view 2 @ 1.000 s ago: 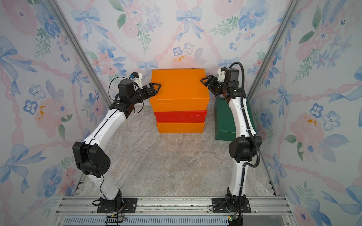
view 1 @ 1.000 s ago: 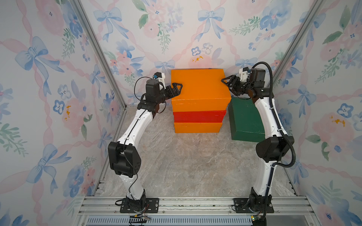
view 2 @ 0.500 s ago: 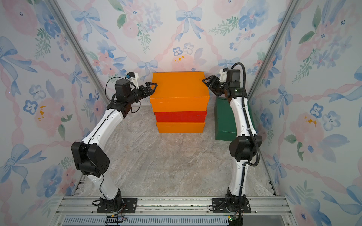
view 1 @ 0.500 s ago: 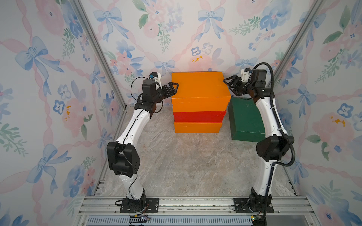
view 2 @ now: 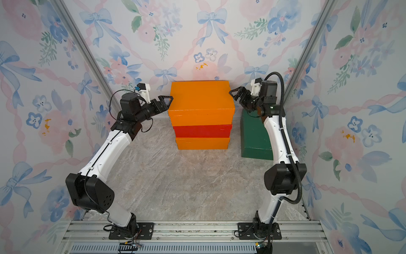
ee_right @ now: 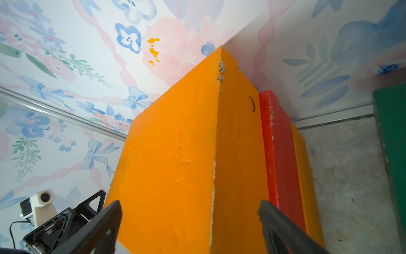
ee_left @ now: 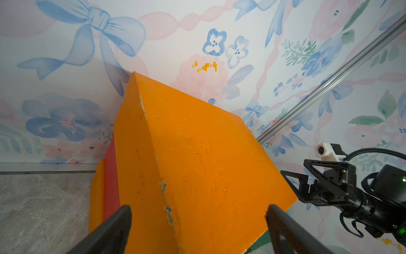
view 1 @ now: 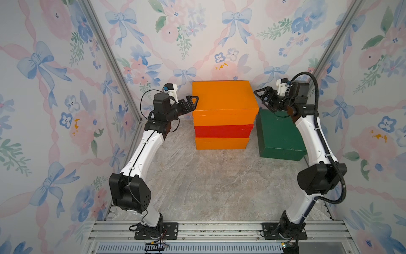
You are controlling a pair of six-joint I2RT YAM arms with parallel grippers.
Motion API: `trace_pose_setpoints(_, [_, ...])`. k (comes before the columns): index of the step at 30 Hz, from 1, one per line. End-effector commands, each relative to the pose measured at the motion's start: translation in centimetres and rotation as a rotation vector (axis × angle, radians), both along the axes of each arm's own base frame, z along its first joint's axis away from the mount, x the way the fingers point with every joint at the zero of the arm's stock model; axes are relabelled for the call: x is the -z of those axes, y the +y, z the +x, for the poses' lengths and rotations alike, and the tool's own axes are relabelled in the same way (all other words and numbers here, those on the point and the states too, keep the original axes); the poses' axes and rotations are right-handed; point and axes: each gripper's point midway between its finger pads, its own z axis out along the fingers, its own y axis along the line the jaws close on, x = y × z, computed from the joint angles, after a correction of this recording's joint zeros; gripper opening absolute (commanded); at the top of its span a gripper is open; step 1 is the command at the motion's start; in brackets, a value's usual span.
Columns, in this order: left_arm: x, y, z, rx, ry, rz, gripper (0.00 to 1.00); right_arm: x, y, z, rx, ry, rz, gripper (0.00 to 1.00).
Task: Stack the shoeboxes
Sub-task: Place the shoebox at the shoebox.
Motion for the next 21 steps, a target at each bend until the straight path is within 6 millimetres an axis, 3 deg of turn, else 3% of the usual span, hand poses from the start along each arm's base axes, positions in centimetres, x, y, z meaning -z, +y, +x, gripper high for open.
trace_pose_setpoints(1, [-0.2,-1.2,-1.7,0.035,-0.029,0.025,0.98,-0.7,0.7,-1.0,-0.037,-0.046,0.004,0.97])
trace_pose_setpoints(9, [0.4,-2.8,-3.2,0.059,-0.02,0.024,0.98,0.6,1.2,-2.1,-0.041,-0.033,0.017,0.97])
trace_pose_setpoints(21, [1.1,-3.5,-2.2,0.067,0.0,0.003,0.98,1.5,3.3,-3.0,-0.089,-0.023,0.004,0.97])
